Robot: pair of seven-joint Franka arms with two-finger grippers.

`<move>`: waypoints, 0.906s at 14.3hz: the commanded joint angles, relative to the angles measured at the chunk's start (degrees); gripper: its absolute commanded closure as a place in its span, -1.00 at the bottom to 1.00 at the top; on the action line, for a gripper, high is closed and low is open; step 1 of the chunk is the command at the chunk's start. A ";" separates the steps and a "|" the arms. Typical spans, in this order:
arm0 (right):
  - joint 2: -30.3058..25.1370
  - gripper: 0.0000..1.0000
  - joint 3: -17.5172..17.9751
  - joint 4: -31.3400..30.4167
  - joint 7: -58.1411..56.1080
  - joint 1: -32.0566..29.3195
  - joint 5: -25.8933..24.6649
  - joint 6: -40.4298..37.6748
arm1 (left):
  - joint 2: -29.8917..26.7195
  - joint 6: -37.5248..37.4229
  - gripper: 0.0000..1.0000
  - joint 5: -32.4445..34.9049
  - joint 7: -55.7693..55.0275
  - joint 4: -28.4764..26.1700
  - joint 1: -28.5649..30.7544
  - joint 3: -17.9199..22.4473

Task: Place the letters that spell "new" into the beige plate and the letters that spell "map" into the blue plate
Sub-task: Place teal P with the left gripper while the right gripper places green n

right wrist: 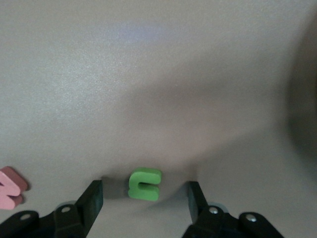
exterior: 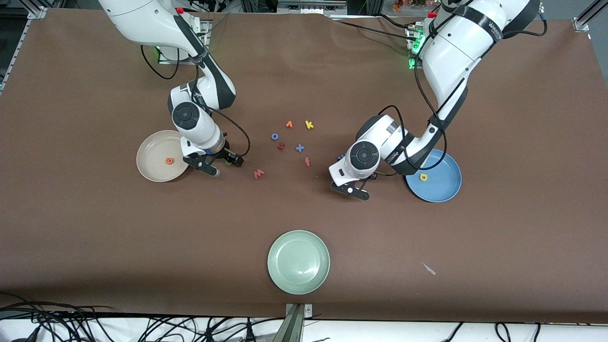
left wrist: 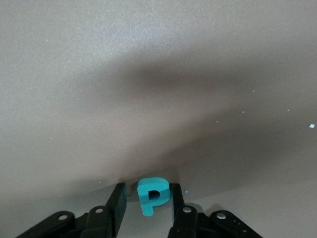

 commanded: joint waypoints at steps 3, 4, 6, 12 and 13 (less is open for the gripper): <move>0.94 -0.18 -0.14 1.06 -1.42 -0.29 -0.03 0.68 | -0.07 0.72 1.00 1.80 -0.31 0.81 0.00 0.19; 0.94 -0.11 -0.14 1.15 -1.42 -0.29 -0.03 0.68 | -1.03 0.28 1.00 1.81 0.13 0.81 0.61 0.19; 1.90 0.01 -0.14 1.67 -1.33 -0.29 0.06 0.77 | -4.27 -5.05 1.00 1.80 3.54 0.90 2.63 0.19; 2.34 0.63 -0.14 1.94 -0.72 -0.29 0.06 0.68 | -8.16 -15.01 1.00 1.80 23.32 0.20 13.52 0.19; 2.26 0.71 -0.14 2.29 -0.98 -0.29 0.06 0.68 | -8.16 -15.01 1.00 1.81 25.51 -0.06 15.45 0.10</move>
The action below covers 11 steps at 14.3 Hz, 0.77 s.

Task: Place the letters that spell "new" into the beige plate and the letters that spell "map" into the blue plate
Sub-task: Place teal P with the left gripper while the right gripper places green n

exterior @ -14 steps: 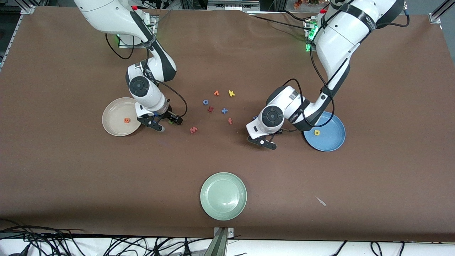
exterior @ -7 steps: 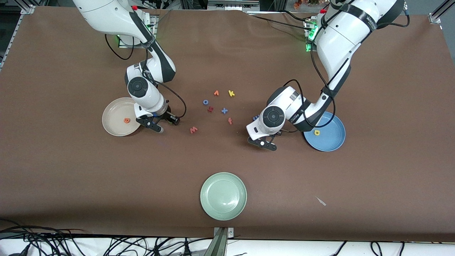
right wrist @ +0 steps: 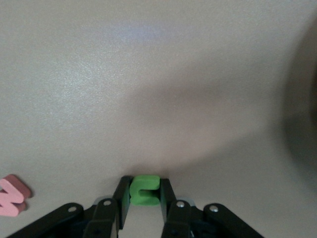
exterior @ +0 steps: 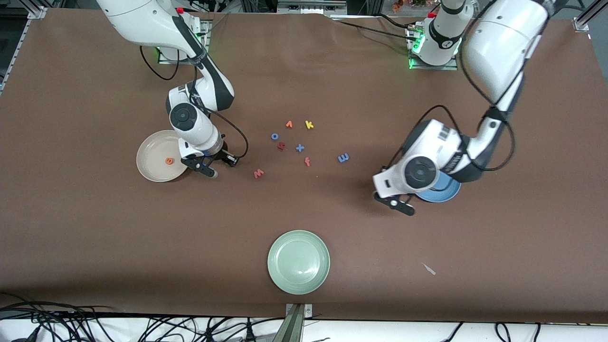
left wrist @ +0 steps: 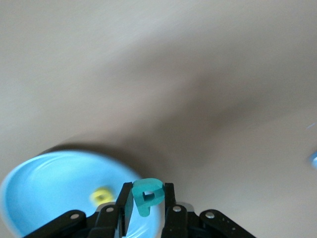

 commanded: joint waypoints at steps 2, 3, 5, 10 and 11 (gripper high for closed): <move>2.41 0.76 0.10 3.06 -1.15 -0.02 0.06 -0.53 | -0.64 -0.43 1.00 1.08 8.95 -3.11 5.61 -0.22; 2.24 0.76 0.10 3.76 -1.06 0.07 0.06 -2.19 | -0.64 0.01 1.00 1.25 10.01 -4.69 7.19 -0.31; 0.84 0.78 -0.25 6.39 -1.84 0.07 -0.02 -9.02 | -2.56 0.19 1.00 3.96 11.68 -8.03 9.83 -0.57; -6.97 0.78 -7.01 5.11 -19.65 0.07 -0.11 -22.33 | -3.10 3.09 -0.81 4.15 15.21 -10.77 14.06 -0.75; -9.17 0.79 -8.15 2.74 -23.00 0.07 -0.11 -22.25 | -3.27 2.65 -1.00 4.15 15.12 -10.42 13.72 -1.10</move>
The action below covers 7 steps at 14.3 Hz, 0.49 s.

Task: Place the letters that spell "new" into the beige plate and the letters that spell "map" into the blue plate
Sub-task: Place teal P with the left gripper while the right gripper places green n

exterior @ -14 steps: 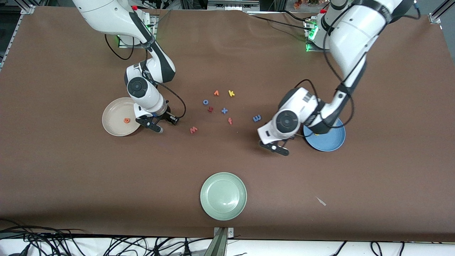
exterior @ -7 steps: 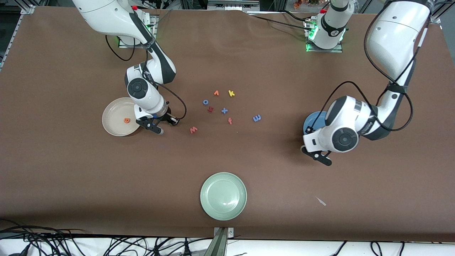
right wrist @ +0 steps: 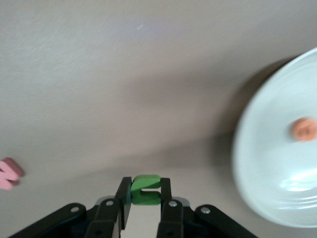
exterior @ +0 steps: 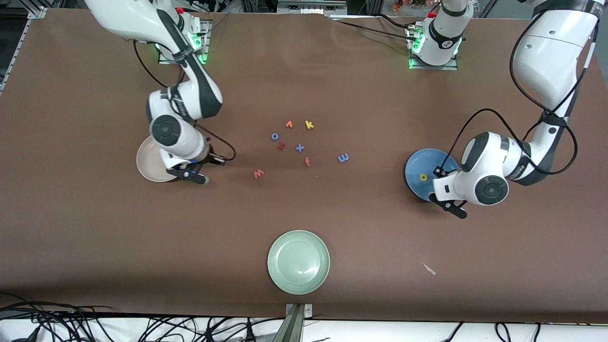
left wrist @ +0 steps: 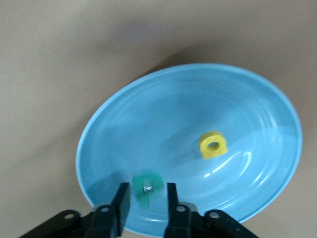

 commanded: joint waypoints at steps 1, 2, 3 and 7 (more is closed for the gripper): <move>-6.92 0.78 -3.49 -7.33 -10.15 0.13 -0.01 -0.63 | -3.05 0.07 -1.00 1.26 -0.14 -2.16 0.03 -2.34; -8.50 0.78 -4.90 -9.53 -14.19 0.13 -0.01 -0.37 | -3.83 -0.46 -1.00 0.73 -0.41 -1.98 0.03 -3.65; -9.30 0.78 -6.83 -10.85 -17.80 0.13 -0.10 -0.10 | -4.54 -0.82 -1.00 0.29 -0.85 -1.54 0.03 -4.80; -9.14 0.62 -11.68 -15.34 -26.44 0.13 -0.01 5.60 | -4.46 -2.49 -1.00 -0.50 -13.82 0.48 -0.67 -13.23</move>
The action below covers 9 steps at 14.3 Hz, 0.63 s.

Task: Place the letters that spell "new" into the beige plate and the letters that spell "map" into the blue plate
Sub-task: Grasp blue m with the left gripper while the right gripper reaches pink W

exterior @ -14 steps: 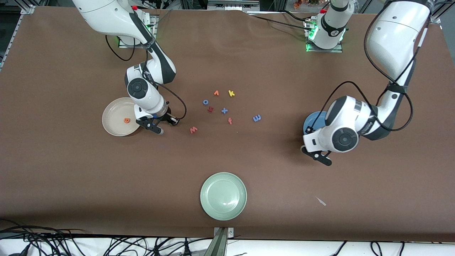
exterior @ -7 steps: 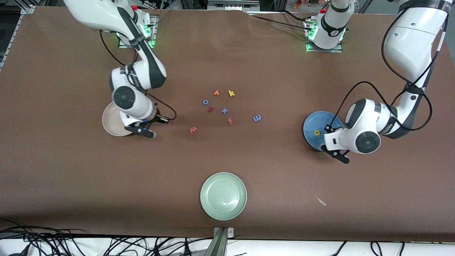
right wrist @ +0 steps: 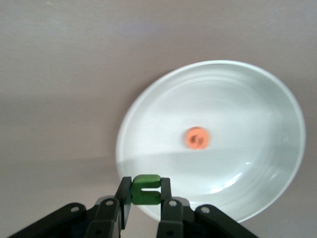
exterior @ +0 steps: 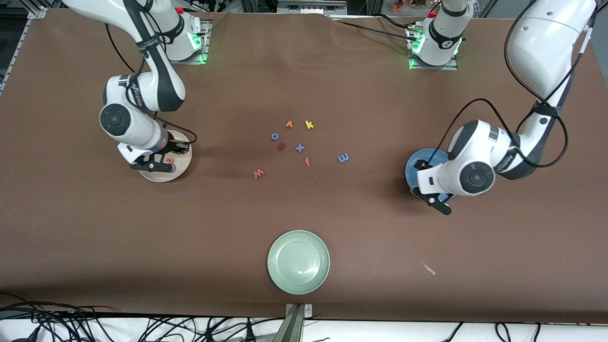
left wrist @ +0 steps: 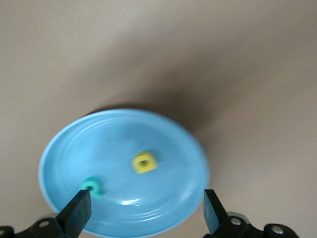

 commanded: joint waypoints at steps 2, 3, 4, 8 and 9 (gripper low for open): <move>-1.48 -0.80 -1.55 -3.63 -3.13 0.29 -0.01 3.03 | -0.28 -0.88 -1.00 -1.06 -14.90 0.15 -2.66 -4.86; -1.83 -1.00 -1.55 -3.19 -2.52 0.29 -0.01 1.89 | 0.86 -0.27 -1.00 -2.29 -17.29 0.15 -4.32 -4.87; -2.01 -1.00 -1.46 -1.97 -1.90 0.38 0.43 0.23 | 1.74 1.39 -1.00 -2.56 -17.49 0.06 -5.99 -4.78; -0.96 -1.00 0.81 7.51 11.07 1.96 0.60 -9.87 | 5.35 10.44 -1.00 -1.68 -16.01 -0.11 -12.32 -4.60; 0.09 -1.00 1.95 9.80 14.59 2.31 0.95 -11.20 | 6.31 12.20 -1.00 -1.68 -14.70 -0.20 -12.95 -4.52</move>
